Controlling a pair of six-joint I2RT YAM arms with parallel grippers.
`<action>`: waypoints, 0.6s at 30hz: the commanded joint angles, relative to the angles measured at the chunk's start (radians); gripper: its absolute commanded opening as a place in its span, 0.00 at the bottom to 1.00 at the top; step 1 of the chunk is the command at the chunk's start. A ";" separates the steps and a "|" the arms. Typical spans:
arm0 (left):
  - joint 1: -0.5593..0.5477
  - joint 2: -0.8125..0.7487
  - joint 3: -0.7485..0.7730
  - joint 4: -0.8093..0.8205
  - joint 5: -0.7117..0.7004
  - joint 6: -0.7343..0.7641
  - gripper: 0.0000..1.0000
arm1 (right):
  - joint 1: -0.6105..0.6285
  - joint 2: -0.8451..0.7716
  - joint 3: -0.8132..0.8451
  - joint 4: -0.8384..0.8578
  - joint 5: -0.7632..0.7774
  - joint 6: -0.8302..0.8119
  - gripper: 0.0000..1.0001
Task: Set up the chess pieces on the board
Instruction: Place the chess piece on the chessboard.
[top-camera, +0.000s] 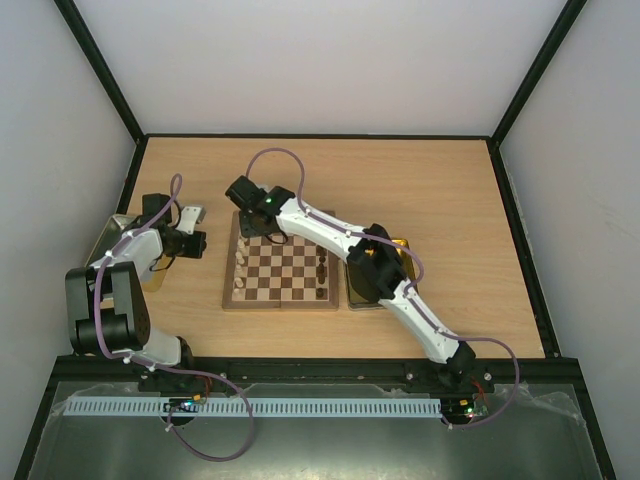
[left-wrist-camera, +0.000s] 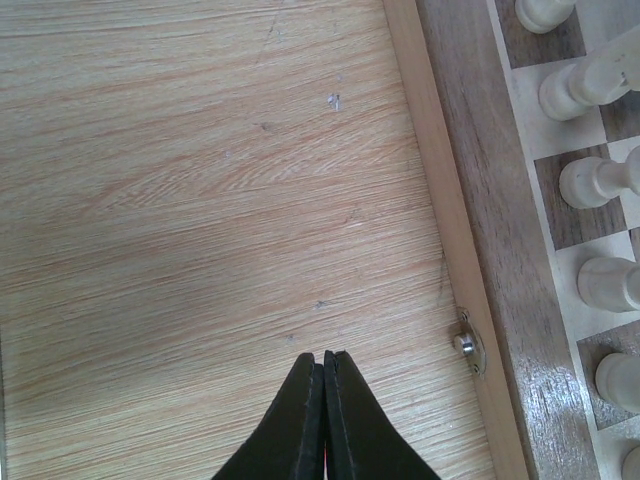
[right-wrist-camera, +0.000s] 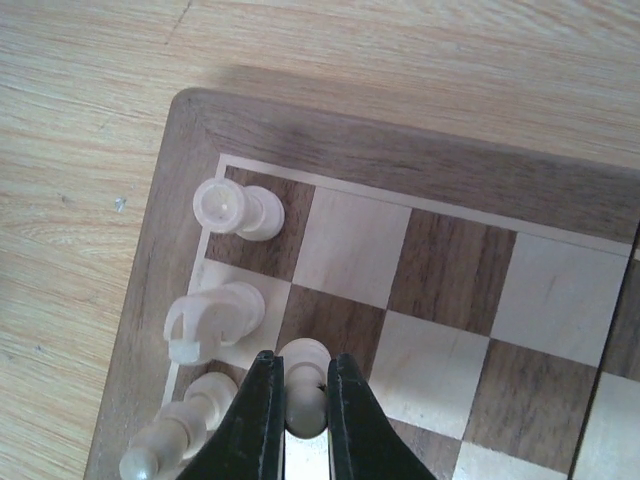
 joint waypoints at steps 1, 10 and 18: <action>0.005 -0.006 -0.007 -0.001 -0.004 -0.011 0.03 | -0.014 0.019 0.054 0.016 0.010 -0.011 0.02; 0.006 0.004 -0.006 0.001 -0.008 -0.013 0.03 | -0.037 0.029 0.055 0.034 0.010 -0.038 0.02; 0.005 0.009 -0.004 0.002 -0.008 -0.012 0.03 | -0.049 0.041 0.063 0.052 -0.012 -0.036 0.02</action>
